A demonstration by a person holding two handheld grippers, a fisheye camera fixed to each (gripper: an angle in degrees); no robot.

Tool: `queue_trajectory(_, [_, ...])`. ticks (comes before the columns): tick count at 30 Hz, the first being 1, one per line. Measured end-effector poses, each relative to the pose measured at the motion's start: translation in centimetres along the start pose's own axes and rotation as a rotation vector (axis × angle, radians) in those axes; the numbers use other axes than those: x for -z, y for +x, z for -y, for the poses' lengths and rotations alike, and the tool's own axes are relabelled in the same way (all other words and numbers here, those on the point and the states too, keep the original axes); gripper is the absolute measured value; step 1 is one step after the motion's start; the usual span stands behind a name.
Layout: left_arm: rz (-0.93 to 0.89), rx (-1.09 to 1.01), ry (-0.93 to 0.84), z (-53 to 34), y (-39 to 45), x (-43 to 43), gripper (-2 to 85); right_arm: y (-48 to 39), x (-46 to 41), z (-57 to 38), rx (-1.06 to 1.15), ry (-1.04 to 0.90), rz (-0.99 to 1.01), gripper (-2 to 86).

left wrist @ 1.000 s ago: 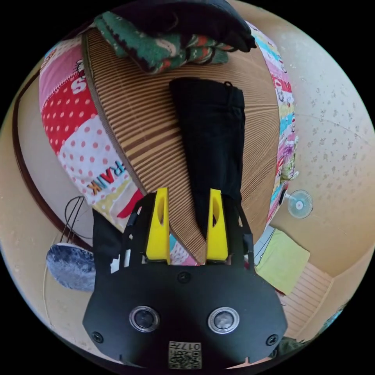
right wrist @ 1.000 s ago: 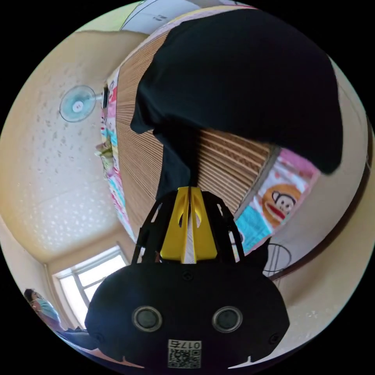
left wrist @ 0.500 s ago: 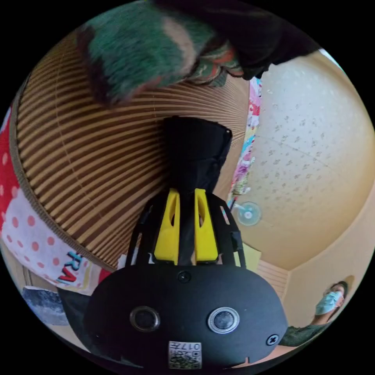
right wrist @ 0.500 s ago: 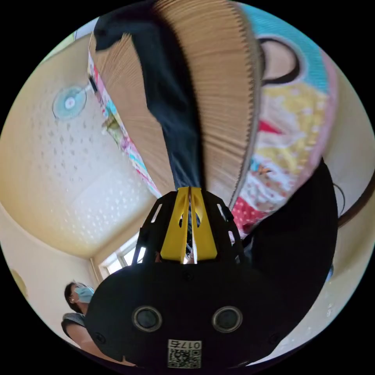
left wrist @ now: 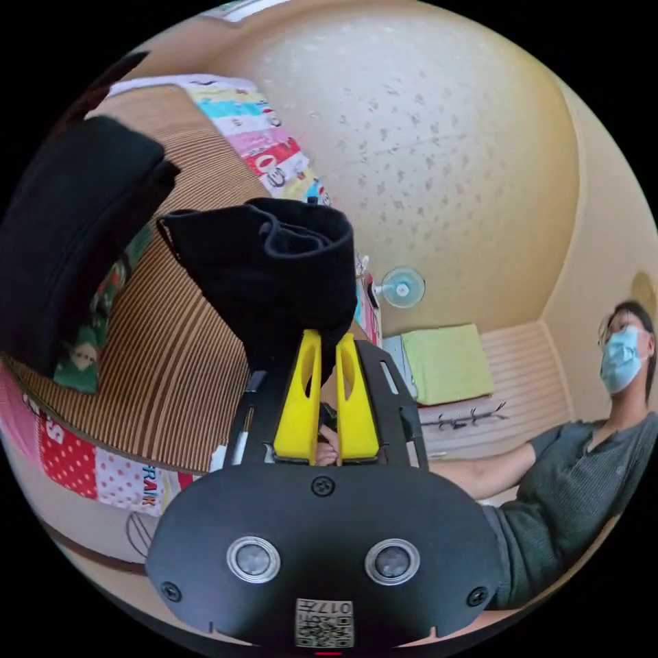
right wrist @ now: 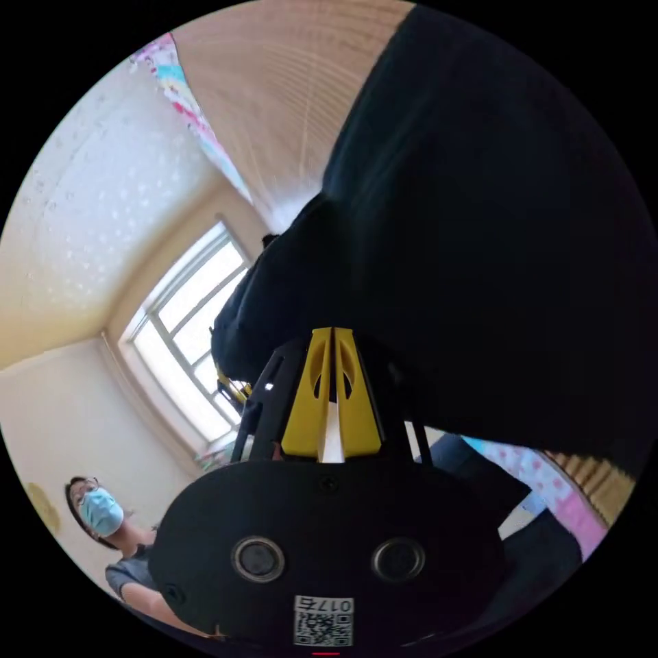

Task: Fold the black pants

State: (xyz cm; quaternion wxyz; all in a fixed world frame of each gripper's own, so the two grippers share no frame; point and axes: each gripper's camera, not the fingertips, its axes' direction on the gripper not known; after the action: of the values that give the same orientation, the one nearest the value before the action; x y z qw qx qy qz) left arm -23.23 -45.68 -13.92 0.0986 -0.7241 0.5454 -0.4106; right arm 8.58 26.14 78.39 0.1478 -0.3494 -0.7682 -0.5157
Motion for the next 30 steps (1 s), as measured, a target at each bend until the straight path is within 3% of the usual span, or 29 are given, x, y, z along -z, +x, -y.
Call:
queue_trajectory(4, [0.067, -0.245, -0.150, -1.7, 8.3, -4.9, 4.0, -0.3, 0.2, -0.6, 0.089, -0.106, 0.178, 0.5])
queue_trajectory(8, [0.141, -0.544, -0.414, -7.1, 15.0, -14.5, 5.4, 1.6, 10.8, -3.9, 0.186, -0.033, 0.116, 0.4])
queue_trajectory(10, [0.171, -0.587, -0.583, -9.8, 15.7, -19.0, 6.9, 4.0, 17.5, -6.2, 0.156, 0.047, 0.031, 0.4])
queue_trajectory(13, [0.149, -0.506, -0.783, -12.4, 14.6, -23.8, 7.5, 8.7, 29.0, -12.0, 0.002, 0.230, -0.143, 0.4])
queue_trajectory(16, [0.251, -0.422, -0.742, -12.1, 12.7, -24.3, 9.8, 12.4, 38.1, -19.0, -0.177, 0.424, -0.257, 0.5])
queue_trajectory(20, [0.435, -0.178, -0.673, -9.2, 6.7, -24.4, 18.1, 14.9, 43.6, -25.3, -0.168, 0.607, -0.146, 1.1])
queue_trajectory(24, [0.473, -0.002, -0.657, -7.7, 1.0, -25.2, 18.0, 15.5, 42.6, -24.8, -0.024, 0.588, -0.025, 3.5])
queue_trajectory(30, [0.460, 0.093, -0.776, -7.6, -2.6, -28.4, 14.8, 15.3, 34.9, -17.1, 0.003, 0.319, -0.056, 17.4])
